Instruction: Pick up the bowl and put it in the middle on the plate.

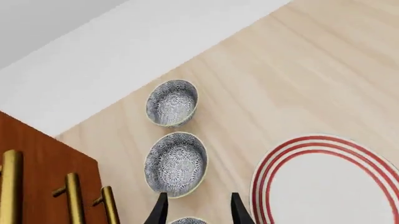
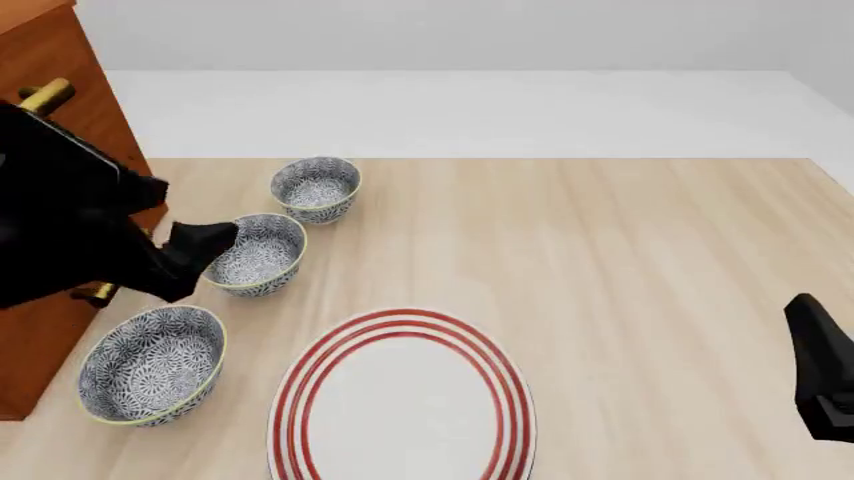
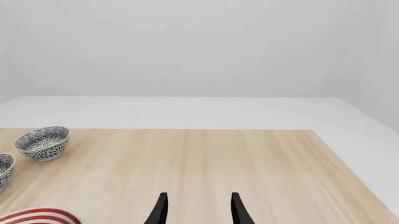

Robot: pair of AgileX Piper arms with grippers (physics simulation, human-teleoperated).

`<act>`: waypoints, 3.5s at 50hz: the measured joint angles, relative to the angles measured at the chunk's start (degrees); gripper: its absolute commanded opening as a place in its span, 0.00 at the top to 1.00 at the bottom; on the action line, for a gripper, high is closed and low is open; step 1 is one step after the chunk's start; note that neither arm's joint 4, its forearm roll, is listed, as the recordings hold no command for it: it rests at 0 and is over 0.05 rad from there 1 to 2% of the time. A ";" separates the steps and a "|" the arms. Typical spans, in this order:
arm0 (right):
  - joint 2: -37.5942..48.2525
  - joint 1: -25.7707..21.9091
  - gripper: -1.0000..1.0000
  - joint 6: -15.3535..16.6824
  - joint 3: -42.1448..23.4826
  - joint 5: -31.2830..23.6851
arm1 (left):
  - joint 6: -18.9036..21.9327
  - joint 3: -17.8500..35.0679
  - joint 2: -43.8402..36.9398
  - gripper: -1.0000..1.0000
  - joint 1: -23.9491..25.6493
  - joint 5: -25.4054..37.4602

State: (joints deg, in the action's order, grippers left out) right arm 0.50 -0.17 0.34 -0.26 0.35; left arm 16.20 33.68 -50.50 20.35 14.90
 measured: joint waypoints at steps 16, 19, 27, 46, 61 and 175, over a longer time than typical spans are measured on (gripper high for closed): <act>-0.02 -0.04 0.00 -0.02 -0.05 -0.08 | 8.59 4.28 -15.00 0.00 -0.62 1.28; -0.05 -0.04 0.00 0.00 -0.06 -0.11 | 10.13 4.01 -16.33 0.00 -1.41 0.66; -0.08 -0.06 0.00 0.00 -0.06 -0.13 | 13.37 3.06 -19.37 0.00 -3.59 -2.45; 0.12 -0.08 0.00 0.00 0.01 0.12 | 16.55 1.95 -26.93 0.00 -5.03 -8.40; 0.23 -0.10 0.00 0.00 0.03 0.26 | 17.00 2.10 -30.83 0.00 -3.76 -10.04; 0.13 -0.21 0.00 0.02 0.04 0.18 | 24.72 5.09 -43.17 1.00 -5.96 -16.29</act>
State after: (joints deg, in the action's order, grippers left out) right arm 0.63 -0.38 0.36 -0.22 0.52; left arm 40.91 38.77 -93.67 14.39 -1.39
